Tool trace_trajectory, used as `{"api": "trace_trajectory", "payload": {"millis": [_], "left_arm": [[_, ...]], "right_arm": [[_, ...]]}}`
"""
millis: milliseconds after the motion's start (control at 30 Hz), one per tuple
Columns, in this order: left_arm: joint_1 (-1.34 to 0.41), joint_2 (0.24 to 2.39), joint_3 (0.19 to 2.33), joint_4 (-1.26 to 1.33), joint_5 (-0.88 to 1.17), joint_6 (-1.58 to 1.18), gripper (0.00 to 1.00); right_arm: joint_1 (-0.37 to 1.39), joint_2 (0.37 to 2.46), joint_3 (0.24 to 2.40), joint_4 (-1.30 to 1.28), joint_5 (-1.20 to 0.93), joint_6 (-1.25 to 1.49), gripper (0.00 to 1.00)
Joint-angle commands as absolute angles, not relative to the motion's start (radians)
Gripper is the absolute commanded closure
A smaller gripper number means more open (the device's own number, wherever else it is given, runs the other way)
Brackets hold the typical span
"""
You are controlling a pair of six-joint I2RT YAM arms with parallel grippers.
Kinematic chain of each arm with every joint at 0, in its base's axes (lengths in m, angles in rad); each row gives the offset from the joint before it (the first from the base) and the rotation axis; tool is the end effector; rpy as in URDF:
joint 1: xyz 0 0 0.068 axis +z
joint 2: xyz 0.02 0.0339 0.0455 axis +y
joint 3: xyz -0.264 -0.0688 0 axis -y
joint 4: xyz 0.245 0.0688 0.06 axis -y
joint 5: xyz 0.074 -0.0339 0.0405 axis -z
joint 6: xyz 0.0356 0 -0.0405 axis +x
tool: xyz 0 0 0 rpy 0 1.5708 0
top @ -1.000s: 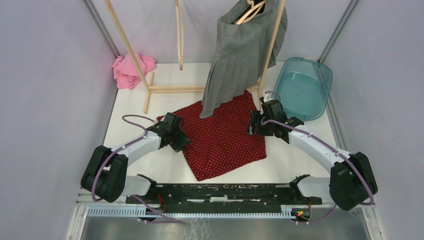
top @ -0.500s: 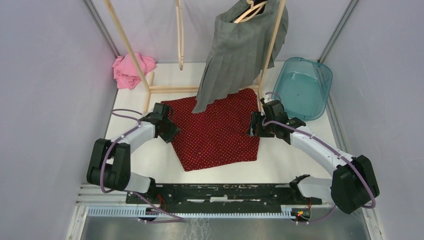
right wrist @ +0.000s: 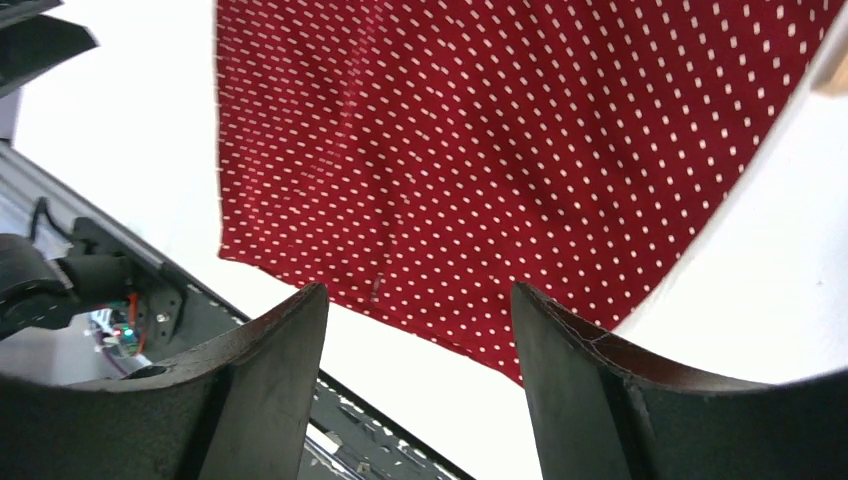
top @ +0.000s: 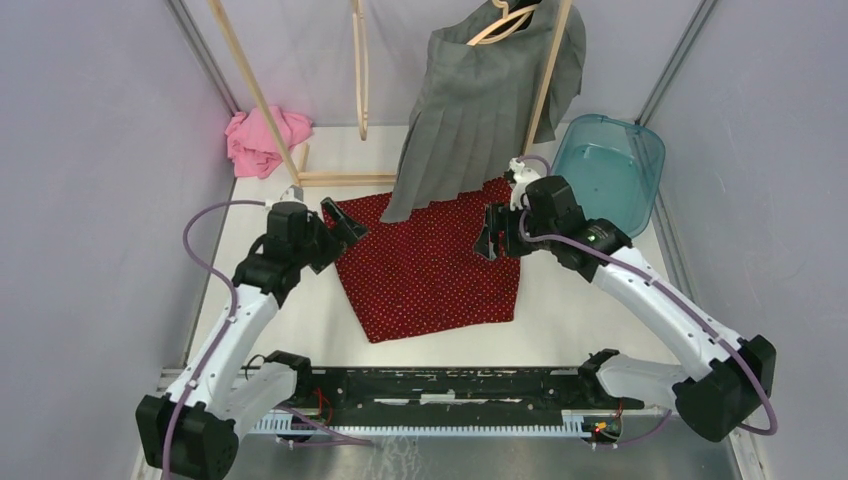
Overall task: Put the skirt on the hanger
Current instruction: Flatten out the skirt at the center of the board, then pick up the hanger from the clothesline.
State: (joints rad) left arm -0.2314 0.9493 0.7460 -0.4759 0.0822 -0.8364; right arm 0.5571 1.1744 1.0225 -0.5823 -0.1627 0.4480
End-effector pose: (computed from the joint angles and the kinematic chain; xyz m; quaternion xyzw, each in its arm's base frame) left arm 0.1974 -0.0495 0.2687 -0.2517 0.8659 -0.2512 0.3520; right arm 0.2094 0.1373 0.3061 -0.0826 0.9076 0.2601 0.3190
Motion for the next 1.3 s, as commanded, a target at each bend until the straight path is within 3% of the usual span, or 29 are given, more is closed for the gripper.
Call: {"api": "trace_trajectory", "payload": {"millis": [0,467,733,1033,1267], "left_arm": [[-0.233,0.887,0.854,-0.430,0.199,-0.782,0.01],[-0.242,1.102,1.520,-0.511,0.179,-0.611,0.01],[-0.274,1.211,1.728,-0.534,0.166,-0.557,0.02],[-0.516,1.396,1.873,-0.569,-0.258,-0.345,0.05],[-0.586,1.441,1.917,-0.559,-0.522,-0.258,0.07]], "right_arm": [[0.585,1.112,1.113,-0.639,-0.173,0.424,0.28],[0.589,1.043,1.003,-0.624,-0.185,0.451,0.28],[0.589,1.054,0.972,-0.591,-0.212,0.462,0.28],[0.591,1.052,0.961,-0.580,-0.211,0.473,0.29],[0.590,1.034,0.922,-0.567,-0.215,0.480,0.29]]}}
